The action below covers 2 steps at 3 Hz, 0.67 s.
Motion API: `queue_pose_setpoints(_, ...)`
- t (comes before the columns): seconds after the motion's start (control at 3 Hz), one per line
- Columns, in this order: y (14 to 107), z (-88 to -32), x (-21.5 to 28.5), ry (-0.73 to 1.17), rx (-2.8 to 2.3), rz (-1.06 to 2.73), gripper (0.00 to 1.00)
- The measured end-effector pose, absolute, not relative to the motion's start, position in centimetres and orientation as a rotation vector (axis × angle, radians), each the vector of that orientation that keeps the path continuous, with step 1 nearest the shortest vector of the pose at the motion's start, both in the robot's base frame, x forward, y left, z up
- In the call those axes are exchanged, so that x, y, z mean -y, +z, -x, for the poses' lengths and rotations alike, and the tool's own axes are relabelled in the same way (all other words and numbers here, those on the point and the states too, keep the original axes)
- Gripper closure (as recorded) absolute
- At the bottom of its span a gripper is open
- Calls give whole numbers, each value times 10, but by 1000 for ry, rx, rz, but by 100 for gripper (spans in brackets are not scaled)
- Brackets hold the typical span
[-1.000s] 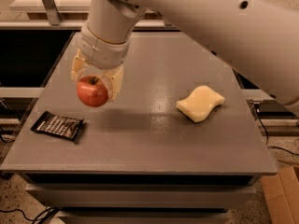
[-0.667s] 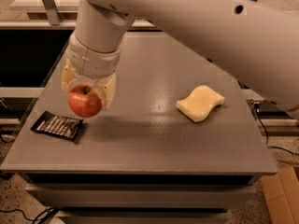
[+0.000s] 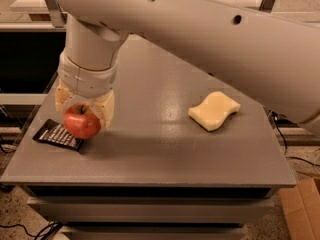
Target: Move apple near rxbar chocolate
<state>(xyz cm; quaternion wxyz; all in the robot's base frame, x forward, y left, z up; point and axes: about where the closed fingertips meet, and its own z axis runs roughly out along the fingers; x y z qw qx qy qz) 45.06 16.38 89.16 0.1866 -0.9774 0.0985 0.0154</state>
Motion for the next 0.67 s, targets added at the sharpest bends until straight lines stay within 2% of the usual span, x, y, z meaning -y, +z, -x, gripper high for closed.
queue_pose_setpoints(0.67, 883, -462, -160, 35, -320, 2768, 100)
